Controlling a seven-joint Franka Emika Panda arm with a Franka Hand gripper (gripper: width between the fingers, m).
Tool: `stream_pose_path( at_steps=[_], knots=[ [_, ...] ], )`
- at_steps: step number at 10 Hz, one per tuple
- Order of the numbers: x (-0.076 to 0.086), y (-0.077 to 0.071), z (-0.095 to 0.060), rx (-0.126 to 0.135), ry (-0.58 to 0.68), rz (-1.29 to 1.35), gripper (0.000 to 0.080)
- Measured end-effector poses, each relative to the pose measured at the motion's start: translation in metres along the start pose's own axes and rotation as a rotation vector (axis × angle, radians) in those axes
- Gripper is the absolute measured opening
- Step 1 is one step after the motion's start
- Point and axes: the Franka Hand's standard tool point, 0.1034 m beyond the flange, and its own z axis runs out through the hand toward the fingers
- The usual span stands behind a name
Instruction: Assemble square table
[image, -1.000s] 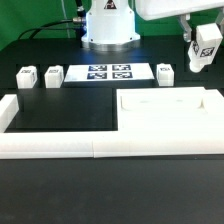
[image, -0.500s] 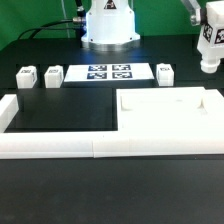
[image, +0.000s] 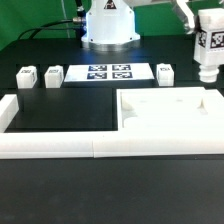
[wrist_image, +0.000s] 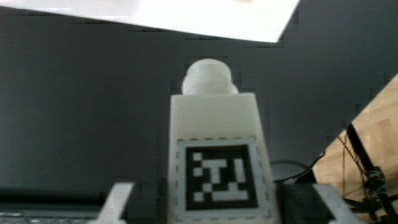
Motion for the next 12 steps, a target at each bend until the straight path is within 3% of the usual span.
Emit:
stream_pose_path(
  at_steps=[3, 5, 12],
  knots=[
    [-0.018, -0.013, 0.018, 0.014, -0.030, -0.011, 0.0291],
    [-0.031, -0.011, 0.030, 0.014, -0.050, -0.014, 0.0291],
    [-0.047, -0.008, 0.050, 0.014, -0.071, -0.013, 0.0291]
  ],
)
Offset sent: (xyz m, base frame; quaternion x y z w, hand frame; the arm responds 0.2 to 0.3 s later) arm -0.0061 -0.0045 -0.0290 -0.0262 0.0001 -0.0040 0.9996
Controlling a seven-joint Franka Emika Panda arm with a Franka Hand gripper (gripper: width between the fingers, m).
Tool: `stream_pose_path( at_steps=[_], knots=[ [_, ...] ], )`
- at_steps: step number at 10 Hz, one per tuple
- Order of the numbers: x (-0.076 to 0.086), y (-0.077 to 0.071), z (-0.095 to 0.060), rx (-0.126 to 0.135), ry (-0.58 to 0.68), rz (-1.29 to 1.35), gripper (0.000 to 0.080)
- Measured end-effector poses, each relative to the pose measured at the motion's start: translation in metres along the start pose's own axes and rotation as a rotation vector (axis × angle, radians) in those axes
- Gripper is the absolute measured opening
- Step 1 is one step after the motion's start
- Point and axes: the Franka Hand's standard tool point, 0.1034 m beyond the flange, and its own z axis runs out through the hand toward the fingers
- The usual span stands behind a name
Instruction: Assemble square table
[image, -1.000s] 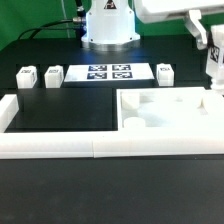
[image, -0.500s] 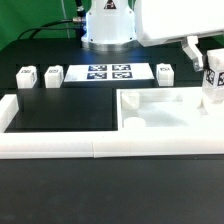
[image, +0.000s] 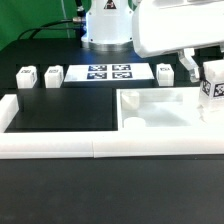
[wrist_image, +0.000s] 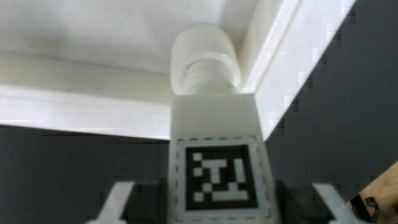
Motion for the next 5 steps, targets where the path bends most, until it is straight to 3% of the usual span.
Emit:
stream_pose_path(
  at_steps=[5],
  knots=[
    [-0.0045, 0.0013, 0.0056, -0.002, 0.002, 0.002, 0.0291]
  ],
)
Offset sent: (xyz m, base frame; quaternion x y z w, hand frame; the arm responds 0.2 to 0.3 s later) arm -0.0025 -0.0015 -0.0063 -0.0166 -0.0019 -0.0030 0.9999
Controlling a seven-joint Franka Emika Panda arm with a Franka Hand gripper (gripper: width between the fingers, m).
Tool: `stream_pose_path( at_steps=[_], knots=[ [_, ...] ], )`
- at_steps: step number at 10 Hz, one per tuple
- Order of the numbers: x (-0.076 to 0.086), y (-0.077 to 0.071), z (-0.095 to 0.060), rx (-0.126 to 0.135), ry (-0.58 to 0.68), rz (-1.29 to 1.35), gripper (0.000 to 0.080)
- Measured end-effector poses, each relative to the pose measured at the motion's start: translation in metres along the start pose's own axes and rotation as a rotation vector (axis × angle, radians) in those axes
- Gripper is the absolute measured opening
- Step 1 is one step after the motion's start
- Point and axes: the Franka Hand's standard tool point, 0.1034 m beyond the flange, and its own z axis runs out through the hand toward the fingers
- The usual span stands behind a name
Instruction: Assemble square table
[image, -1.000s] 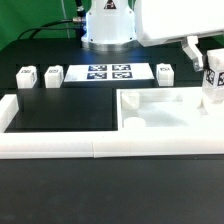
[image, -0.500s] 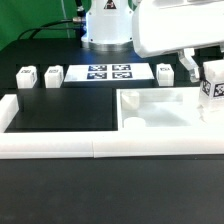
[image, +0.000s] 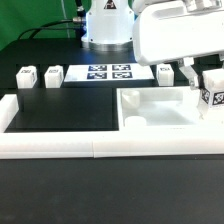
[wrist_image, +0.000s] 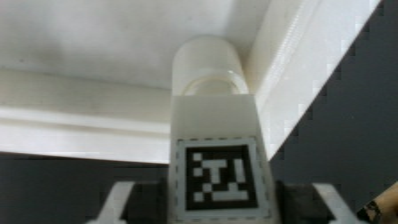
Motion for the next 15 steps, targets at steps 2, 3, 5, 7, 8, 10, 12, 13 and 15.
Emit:
stream_pose_path(
  at_steps=[2, 3, 5, 7, 8, 10, 12, 13, 15],
  knots=[
    [0.000, 0.000, 0.000, 0.000, 0.000, 0.000, 0.0535],
    [0.000, 0.000, 0.000, 0.000, 0.000, 0.000, 0.0535],
    [0.000, 0.000, 0.000, 0.000, 0.000, 0.000, 0.0643],
    [0.000, 0.000, 0.000, 0.000, 0.000, 0.000, 0.0649],
    [0.000, 0.000, 0.000, 0.000, 0.000, 0.000, 0.0649],
    [0.000, 0.000, -0.001, 0.003, -0.025, 0.000, 0.0649],
    [0.016, 0.005, -0.021, 0.004, -0.088, 0.000, 0.0649],
    [0.019, 0.007, -0.022, 0.006, -0.116, 0.002, 0.0649],
    [0.012, 0.010, -0.020, 0.010, -0.184, 0.016, 0.0649]
  ],
)
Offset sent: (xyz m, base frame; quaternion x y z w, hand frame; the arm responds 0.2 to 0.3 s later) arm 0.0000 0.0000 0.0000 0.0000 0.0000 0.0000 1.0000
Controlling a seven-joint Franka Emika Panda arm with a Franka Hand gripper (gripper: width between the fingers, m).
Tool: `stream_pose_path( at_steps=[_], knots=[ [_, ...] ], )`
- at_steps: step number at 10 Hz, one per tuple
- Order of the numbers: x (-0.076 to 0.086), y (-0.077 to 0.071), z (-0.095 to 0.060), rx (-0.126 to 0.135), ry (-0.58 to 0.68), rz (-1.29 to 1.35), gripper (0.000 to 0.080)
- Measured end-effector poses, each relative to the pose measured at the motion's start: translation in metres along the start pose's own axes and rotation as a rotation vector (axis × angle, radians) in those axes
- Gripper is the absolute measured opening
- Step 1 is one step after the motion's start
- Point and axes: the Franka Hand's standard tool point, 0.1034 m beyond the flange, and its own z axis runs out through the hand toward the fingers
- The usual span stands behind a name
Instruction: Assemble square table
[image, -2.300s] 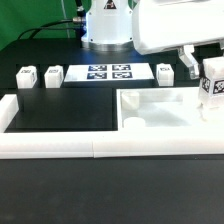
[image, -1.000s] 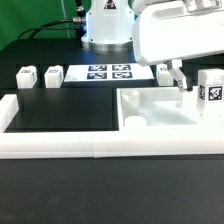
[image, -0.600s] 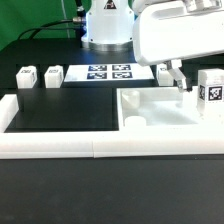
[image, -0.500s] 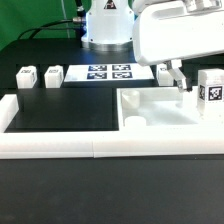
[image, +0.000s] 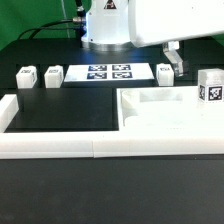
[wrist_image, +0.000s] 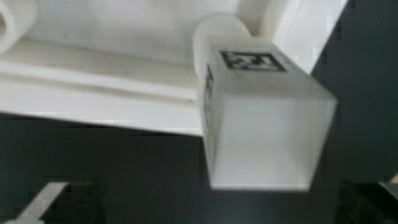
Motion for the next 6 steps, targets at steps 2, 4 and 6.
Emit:
stream_pose_path(
  at_steps=[2, 4, 6],
  knots=[
    [-0.001, -0.008, 0.006, 0.023, -0.154, 0.031, 0.0649],
    [0.002, -0.014, 0.012, 0.042, -0.273, 0.038, 0.0649],
    [-0.003, -0.016, 0.019, 0.062, -0.413, 0.044, 0.0649]
  ],
)
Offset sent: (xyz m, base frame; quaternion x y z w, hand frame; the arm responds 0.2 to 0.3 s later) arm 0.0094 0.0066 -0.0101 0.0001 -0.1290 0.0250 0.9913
